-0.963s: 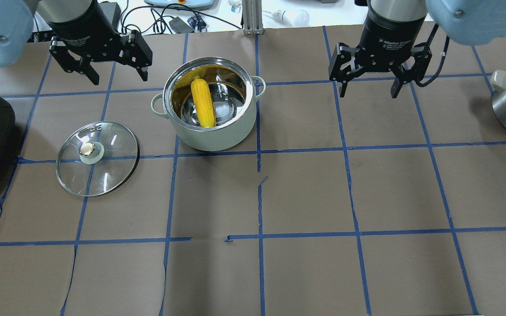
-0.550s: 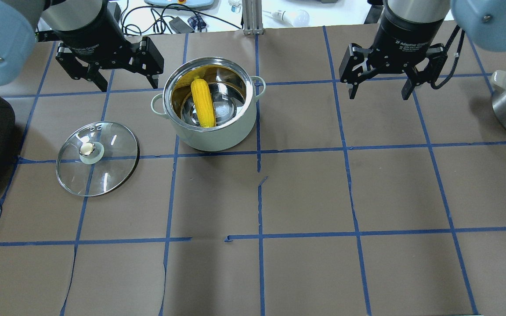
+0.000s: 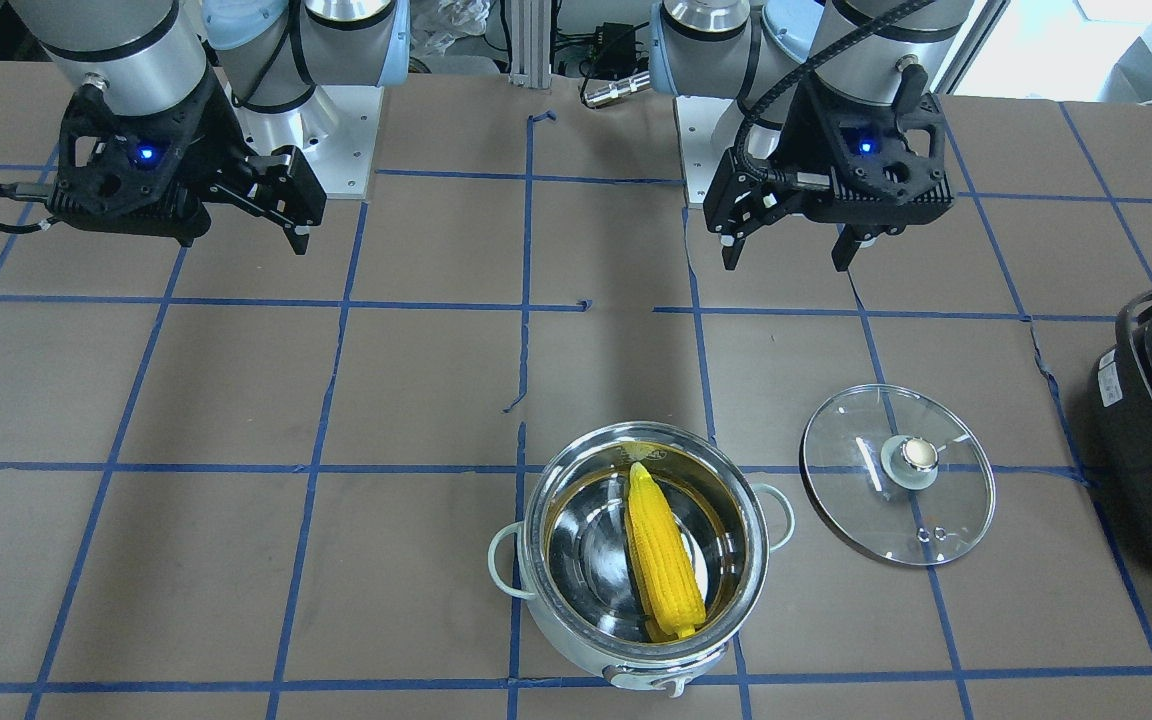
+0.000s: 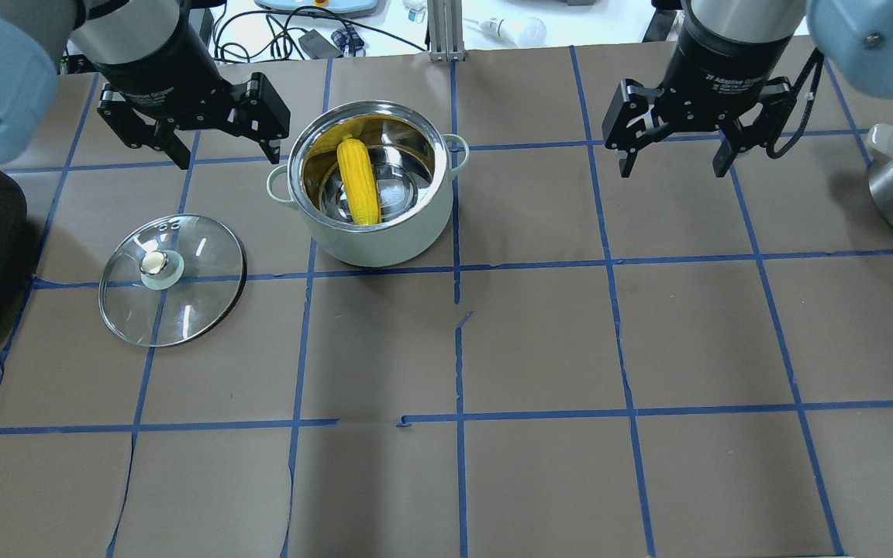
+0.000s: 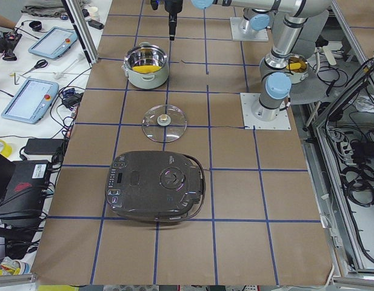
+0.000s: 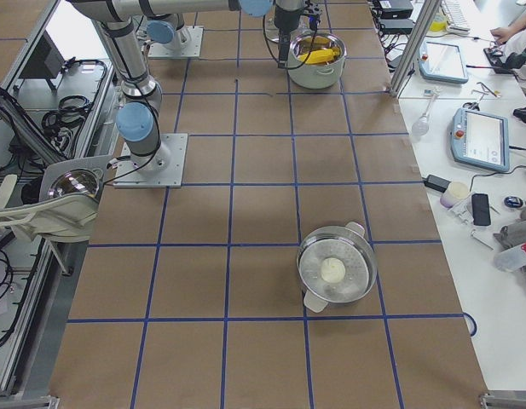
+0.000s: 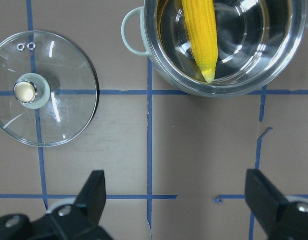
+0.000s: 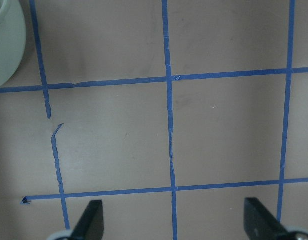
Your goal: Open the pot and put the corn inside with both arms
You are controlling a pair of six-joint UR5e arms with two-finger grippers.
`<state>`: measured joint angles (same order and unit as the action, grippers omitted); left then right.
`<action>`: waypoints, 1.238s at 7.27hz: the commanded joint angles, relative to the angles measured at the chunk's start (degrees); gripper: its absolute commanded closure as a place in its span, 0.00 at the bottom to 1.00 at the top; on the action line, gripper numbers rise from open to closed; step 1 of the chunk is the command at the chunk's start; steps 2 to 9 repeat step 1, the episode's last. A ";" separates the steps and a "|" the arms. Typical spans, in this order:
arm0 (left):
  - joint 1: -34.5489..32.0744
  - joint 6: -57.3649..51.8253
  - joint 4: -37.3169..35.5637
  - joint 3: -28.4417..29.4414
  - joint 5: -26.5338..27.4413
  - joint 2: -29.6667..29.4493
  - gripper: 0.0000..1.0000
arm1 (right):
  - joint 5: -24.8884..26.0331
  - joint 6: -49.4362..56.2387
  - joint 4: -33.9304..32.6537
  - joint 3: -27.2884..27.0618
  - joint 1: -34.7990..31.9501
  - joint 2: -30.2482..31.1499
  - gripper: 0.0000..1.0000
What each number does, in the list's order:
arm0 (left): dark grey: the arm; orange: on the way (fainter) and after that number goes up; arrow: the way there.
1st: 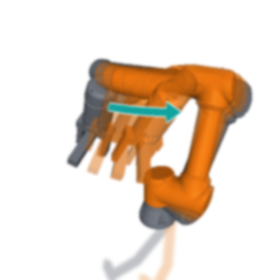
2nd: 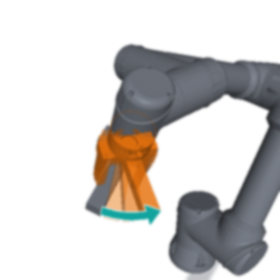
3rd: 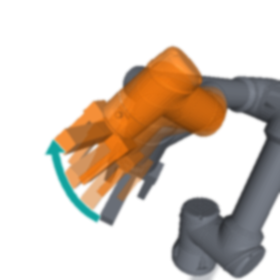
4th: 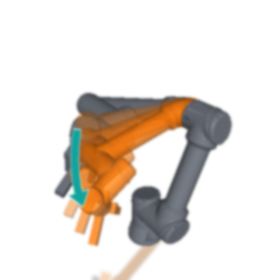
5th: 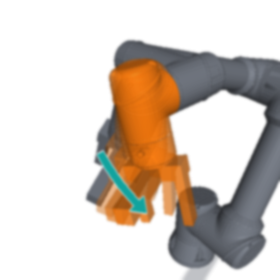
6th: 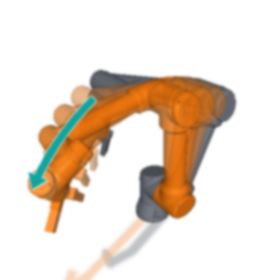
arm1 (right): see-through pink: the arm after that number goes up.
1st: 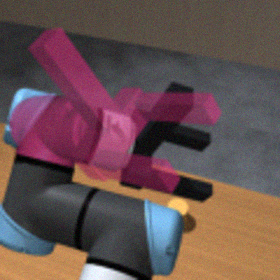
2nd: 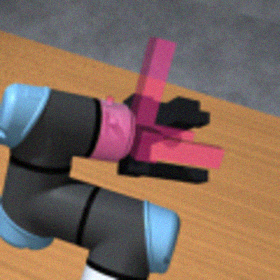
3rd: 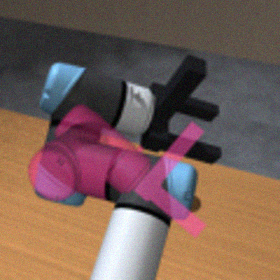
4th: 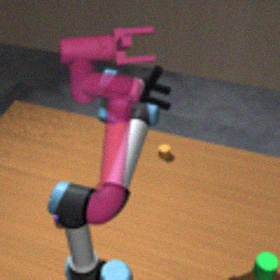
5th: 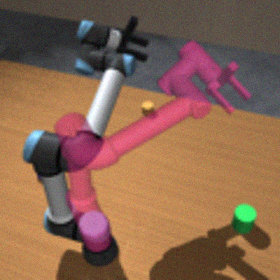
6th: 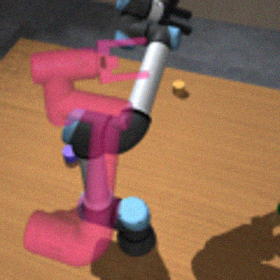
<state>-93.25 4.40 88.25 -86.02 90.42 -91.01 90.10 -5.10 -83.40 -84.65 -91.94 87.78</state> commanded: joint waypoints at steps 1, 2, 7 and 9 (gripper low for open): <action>0.00 0.00 0.00 -0.20 0.02 0.13 0.00 | -0.01 -0.17 -0.10 -0.08 -0.09 0.11 0.00; 0.00 0.00 0.00 -0.20 0.02 0.13 0.00 | -0.01 -0.17 -0.10 -0.08 -0.09 0.11 0.00; 0.00 0.00 0.00 -0.20 0.02 0.13 0.00 | -0.01 -0.17 -0.10 -0.08 -0.09 0.11 0.00; 0.00 0.00 0.00 -0.20 0.02 0.13 0.00 | -0.01 -0.17 -0.10 -0.08 -0.09 0.11 0.00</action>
